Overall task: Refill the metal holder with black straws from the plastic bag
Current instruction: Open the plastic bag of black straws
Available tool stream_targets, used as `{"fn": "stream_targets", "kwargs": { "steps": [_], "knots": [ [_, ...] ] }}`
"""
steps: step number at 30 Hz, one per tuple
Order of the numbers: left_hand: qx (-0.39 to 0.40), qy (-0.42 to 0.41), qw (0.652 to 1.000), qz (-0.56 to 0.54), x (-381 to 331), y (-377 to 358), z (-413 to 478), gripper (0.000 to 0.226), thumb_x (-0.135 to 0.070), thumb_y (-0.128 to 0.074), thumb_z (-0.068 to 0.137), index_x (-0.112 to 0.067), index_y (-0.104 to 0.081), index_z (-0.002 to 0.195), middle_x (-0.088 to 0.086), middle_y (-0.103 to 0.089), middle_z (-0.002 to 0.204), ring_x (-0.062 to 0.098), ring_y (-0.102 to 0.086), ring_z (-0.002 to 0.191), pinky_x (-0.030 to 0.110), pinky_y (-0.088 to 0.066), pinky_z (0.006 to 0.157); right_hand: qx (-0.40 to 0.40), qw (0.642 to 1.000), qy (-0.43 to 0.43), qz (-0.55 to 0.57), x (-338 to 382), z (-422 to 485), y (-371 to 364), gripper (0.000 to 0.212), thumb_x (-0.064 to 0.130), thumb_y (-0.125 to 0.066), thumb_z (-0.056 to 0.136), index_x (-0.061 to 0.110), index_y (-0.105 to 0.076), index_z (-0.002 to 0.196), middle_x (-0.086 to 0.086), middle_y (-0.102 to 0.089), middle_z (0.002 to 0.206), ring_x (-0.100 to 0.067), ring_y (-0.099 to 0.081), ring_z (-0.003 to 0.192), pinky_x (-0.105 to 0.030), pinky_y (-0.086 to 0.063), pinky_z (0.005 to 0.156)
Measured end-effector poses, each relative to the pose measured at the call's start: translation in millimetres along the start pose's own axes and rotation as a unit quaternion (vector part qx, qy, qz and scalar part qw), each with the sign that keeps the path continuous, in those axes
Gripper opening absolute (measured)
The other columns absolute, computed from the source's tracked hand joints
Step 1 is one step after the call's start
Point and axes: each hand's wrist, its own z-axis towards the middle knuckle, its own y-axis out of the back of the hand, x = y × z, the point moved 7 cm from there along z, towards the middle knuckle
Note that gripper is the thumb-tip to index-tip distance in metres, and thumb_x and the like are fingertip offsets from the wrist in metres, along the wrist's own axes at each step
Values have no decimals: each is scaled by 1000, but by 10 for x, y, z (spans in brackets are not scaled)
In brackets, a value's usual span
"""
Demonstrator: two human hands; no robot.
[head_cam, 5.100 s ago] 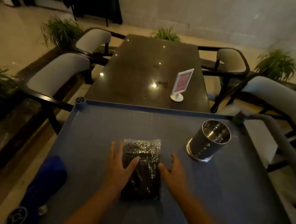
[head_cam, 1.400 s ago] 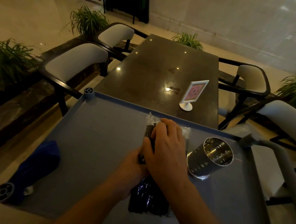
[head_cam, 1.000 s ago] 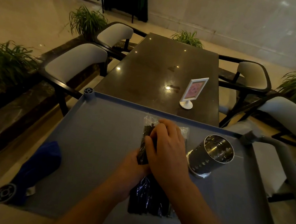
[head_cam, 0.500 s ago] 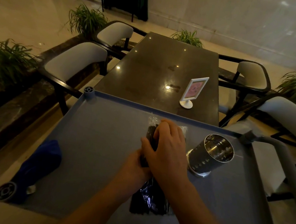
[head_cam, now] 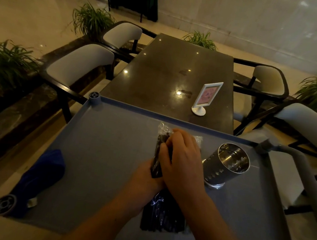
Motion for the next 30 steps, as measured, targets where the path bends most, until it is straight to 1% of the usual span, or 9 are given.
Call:
{"fn": "stream_targets", "kwargs": {
  "steps": [2, 6, 9, 11, 15, 20, 24, 27, 30],
  "knots": [
    [-8, 11, 1000, -8, 34, 13, 8, 22, -38, -77, 76, -36, -73, 97, -2, -79, 99, 13, -76, 88, 21, -59, 68, 5, 1000, 4, 7, 0, -6, 2, 11, 25, -52, 93, 17, -51, 86, -5, -60, 114, -18, -53, 107, -39, -47, 95],
    [-2, 21, 999, -37, 39, 9, -9, 20, -38, -80, 75, -34, -74, 94, 1, -79, 96, 16, -76, 85, 19, -59, 65, 28, 999, 5, 25, -19, -22, 0, 11, 27, -54, 92, 16, -54, 89, -5, -56, 127, -17, -48, 121, -34, -41, 103],
    [6, 29, 997, -68, 30, -3, -28, 21, -36, -81, 75, -31, -74, 94, 4, -79, 95, 21, -77, 85, 22, -60, 66, 35, 998, 9, 49, -46, -29, 36, 6, 21, -60, 89, 17, -56, 87, -3, -52, 131, -15, -44, 126, -30, -39, 103],
    [5, 35, 997, -74, 36, -5, -31, 24, -33, -82, 77, -26, -74, 98, 8, -79, 97, 25, -77, 88, 25, -60, 68, 36, 998, 16, 57, -65, -36, 61, 9, 15, -64, 88, 18, -56, 87, -1, -50, 132, -13, -42, 127, -28, -38, 102],
    [13, 35, 996, -81, 22, -27, -28, 29, -30, -83, 76, -20, -73, 102, 11, -78, 98, 29, -76, 90, 29, -60, 70, 32, 997, 10, 76, -95, -49, 96, 9, 12, -62, 86, 19, -55, 87, 1, -47, 134, -9, -39, 127, -27, -39, 99],
    [32, 35, 994, -97, 3, -68, -34, 30, -23, -82, 78, -18, -72, 106, 15, -77, 102, 33, -75, 94, 34, -61, 73, 10, 996, 0, 94, -153, -65, 144, 8, 16, -60, 87, 22, -55, 87, 4, -48, 131, -8, -42, 124, -29, -43, 98],
    [32, 43, 994, -93, 34, -78, -31, 27, -20, -81, 80, -23, -73, 105, 12, -77, 104, 31, -75, 95, 33, -61, 73, -4, 994, -7, 109, -195, -60, 196, 7, 20, -61, 88, 23, -55, 88, 9, -51, 124, -2, -46, 115, -19, -42, 92],
    [50, 41, 993, -98, 49, -100, -41, 29, -23, -80, 82, -23, -71, 110, 12, -76, 111, 31, -73, 102, 38, -61, 80, -6, 990, -13, 138, -240, -32, 242, 7, 17, -62, 87, 21, -57, 87, 11, -59, 109, 0, -52, 103, -12, -42, 84],
    [50, 55, 991, -109, 96, -97, -46, 28, -21, -80, 82, -22, -72, 109, 13, -76, 111, 32, -73, 102, 40, -62, 81, -8, 986, -37, 164, -317, 3, 278, 2, 20, -60, 87, 21, -58, 87, 14, -60, 102, 2, -56, 98, -13, -44, 81]
  ]
}}
